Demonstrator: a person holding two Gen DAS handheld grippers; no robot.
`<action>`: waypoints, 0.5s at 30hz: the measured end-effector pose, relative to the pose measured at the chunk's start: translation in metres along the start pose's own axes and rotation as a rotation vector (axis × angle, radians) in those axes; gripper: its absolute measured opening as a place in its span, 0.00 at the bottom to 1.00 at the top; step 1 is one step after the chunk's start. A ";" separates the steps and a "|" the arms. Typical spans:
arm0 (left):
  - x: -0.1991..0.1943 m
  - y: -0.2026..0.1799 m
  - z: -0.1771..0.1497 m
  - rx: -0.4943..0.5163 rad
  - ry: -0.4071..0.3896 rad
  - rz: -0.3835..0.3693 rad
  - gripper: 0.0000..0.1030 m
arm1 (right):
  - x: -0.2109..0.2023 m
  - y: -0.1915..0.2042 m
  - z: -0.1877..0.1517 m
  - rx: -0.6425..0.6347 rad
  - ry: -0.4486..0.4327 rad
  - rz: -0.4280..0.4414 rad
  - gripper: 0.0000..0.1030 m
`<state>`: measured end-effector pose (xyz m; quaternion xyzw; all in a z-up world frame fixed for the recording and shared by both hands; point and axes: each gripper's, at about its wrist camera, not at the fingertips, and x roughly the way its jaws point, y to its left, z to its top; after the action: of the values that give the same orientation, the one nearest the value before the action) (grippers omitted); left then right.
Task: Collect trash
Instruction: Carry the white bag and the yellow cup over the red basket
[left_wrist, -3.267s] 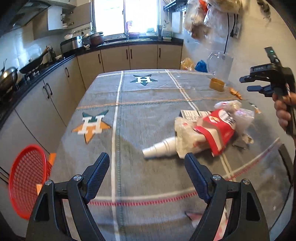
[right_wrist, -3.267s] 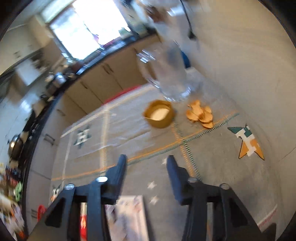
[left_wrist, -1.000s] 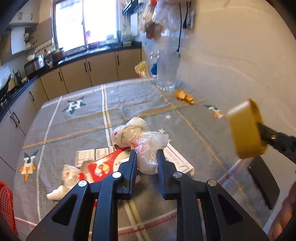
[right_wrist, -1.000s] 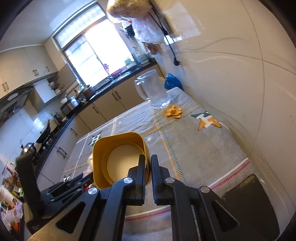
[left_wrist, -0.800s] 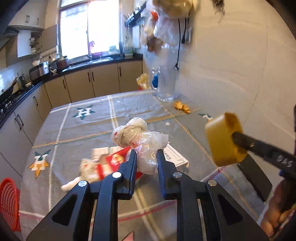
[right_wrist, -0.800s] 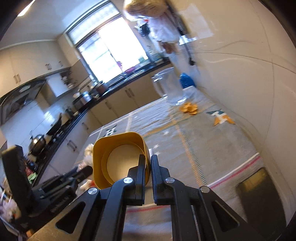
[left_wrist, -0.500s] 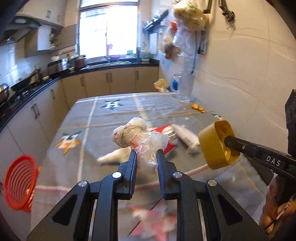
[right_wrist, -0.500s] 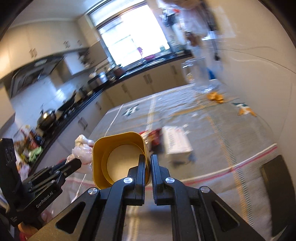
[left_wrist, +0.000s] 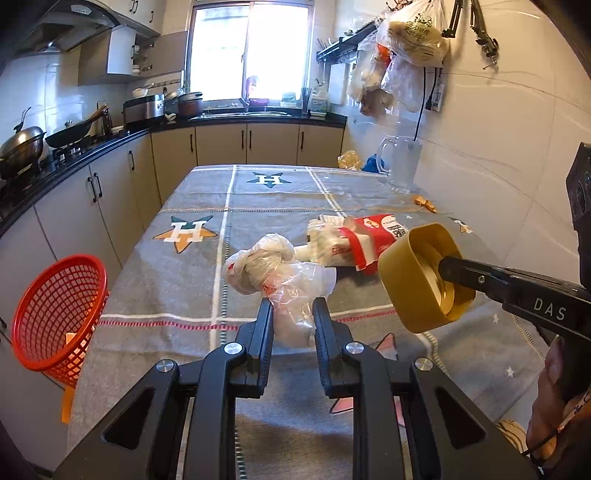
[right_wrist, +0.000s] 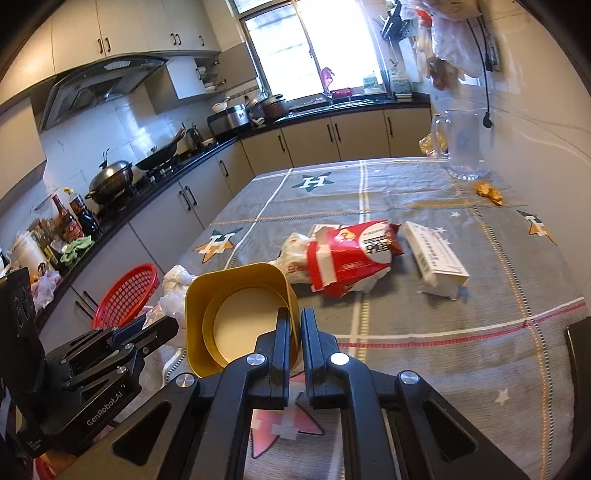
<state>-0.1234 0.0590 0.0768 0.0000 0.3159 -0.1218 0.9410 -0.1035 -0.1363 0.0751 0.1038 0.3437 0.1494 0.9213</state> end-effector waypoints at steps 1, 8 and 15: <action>-0.001 0.001 -0.001 0.002 -0.001 0.002 0.19 | 0.000 0.002 -0.001 -0.002 0.001 0.000 0.07; -0.006 0.001 -0.006 0.003 -0.009 0.028 0.19 | -0.004 0.016 -0.004 -0.022 0.008 0.007 0.07; -0.017 -0.001 -0.006 0.018 -0.036 0.066 0.19 | -0.013 0.023 -0.005 -0.045 -0.001 0.010 0.07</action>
<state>-0.1404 0.0629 0.0822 0.0169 0.2975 -0.0935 0.9500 -0.1212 -0.1191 0.0857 0.0847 0.3391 0.1618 0.9229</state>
